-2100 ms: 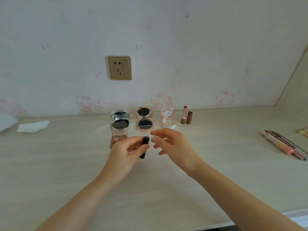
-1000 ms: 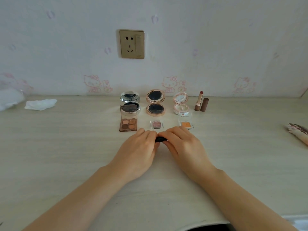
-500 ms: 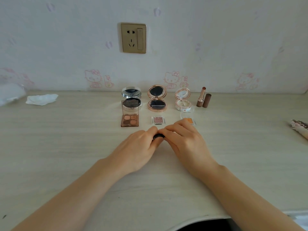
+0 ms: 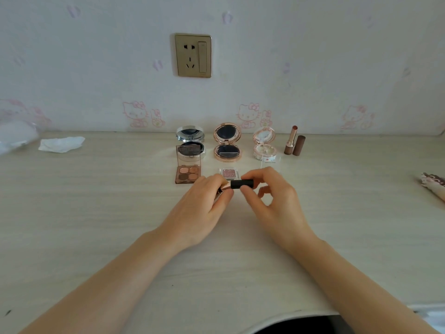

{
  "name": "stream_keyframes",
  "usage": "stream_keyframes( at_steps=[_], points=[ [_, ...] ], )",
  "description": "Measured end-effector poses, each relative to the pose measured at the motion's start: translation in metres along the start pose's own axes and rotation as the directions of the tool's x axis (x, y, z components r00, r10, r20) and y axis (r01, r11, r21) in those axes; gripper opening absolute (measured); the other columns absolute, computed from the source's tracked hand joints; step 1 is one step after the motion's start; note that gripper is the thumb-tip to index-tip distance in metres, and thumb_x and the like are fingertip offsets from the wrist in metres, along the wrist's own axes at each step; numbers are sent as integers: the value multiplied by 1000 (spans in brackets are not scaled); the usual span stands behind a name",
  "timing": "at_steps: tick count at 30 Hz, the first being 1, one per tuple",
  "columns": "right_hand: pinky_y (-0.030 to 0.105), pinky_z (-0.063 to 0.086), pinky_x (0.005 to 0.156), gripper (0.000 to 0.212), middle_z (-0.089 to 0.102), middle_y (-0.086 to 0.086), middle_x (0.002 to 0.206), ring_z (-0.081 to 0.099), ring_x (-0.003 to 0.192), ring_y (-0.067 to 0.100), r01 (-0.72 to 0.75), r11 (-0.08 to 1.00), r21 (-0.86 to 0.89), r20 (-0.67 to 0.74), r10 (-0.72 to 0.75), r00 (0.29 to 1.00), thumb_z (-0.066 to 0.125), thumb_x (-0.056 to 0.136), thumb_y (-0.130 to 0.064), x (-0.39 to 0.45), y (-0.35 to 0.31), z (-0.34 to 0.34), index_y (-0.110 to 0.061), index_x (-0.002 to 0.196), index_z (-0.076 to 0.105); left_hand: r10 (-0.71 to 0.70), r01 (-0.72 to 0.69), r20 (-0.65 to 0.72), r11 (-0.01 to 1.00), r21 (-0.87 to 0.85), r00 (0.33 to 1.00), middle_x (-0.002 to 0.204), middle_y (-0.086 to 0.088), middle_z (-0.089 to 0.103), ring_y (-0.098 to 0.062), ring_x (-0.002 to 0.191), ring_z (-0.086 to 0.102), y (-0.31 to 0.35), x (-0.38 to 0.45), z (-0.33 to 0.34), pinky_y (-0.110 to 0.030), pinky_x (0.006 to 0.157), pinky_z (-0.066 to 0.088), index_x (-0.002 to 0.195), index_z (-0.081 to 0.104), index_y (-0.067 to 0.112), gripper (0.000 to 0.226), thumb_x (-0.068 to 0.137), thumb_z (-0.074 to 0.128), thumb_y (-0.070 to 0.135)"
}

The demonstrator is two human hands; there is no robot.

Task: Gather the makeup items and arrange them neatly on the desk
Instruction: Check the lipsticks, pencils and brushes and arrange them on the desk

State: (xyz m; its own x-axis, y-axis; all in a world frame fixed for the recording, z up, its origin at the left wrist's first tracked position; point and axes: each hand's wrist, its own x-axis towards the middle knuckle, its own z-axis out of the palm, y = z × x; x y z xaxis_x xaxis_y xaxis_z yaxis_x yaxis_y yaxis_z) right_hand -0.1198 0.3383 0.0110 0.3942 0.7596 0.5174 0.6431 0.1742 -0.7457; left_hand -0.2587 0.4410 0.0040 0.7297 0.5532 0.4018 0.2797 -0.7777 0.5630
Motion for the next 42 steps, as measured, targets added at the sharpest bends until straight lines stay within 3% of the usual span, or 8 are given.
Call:
stream_keyframes(
  at_steps=[3,8,12,17,24,30,36,42],
  points=[
    [22,54,69,13,71,-8,90,66,88,11,-178,937,301,20,180,983,62,88,-9,4,-4,0,-19,95,65,3,-3,-9,998,-71,1000,79,4,52,-11,79,47,2,1,-2,-29,68,38,89,50,18,18,98,42,31],
    [27,57,69,14,74,3,90,71,86,19,-193,830,523,-3,228,974,57,90,-1,8,-6,-4,-8,100,65,-18,16,-8,985,-171,1000,72,10,46,-3,69,43,7,1,-1,-17,61,32,101,54,17,15,100,41,24],
    [27,52,65,26,68,-1,85,65,77,14,-185,877,443,-108,257,960,49,93,-2,9,-1,-4,-21,102,64,-50,45,-17,969,-244,999,68,12,40,-2,60,39,4,1,0,-16,58,31,105,55,17,15,100,42,22],
    [26,45,67,38,59,2,86,58,73,10,-187,933,307,-97,226,969,39,95,-5,5,3,-1,-32,111,59,-98,81,-20,906,-415,995,76,0,57,-21,77,53,3,2,-1,-38,77,46,104,54,16,13,101,42,18],
    [27,50,66,26,62,-5,89,62,83,15,-197,945,263,-96,228,969,58,90,-16,6,4,3,-37,104,52,-171,141,-3,819,-556,985,88,3,72,-7,87,63,4,6,1,-22,76,50,103,53,15,8,99,46,13],
    [37,56,72,18,65,-8,92,63,86,9,-209,949,237,-94,237,967,63,87,-16,6,3,-6,-30,98,59,-170,101,-95,863,-495,981,89,23,65,2,83,59,15,11,-3,-10,69,46,90,66,27,15,89,63,12],
    [25,54,76,21,68,-10,88,66,89,9,-172,965,198,-92,193,977,65,85,-11,13,9,-39,-30,94,62,-169,99,-104,872,-479,980,87,10,69,-9,82,62,39,32,-2,-27,75,52,86,70,26,17,83,70,10],
    [17,53,69,28,67,-18,85,65,88,3,-172,970,174,-149,199,969,65,85,-6,24,27,-80,-33,89,61,-165,119,-77,904,-412,983,78,10,66,-4,76,63,67,73,15,-13,66,48,79,66,26,17,82,71,10]
  ],
)
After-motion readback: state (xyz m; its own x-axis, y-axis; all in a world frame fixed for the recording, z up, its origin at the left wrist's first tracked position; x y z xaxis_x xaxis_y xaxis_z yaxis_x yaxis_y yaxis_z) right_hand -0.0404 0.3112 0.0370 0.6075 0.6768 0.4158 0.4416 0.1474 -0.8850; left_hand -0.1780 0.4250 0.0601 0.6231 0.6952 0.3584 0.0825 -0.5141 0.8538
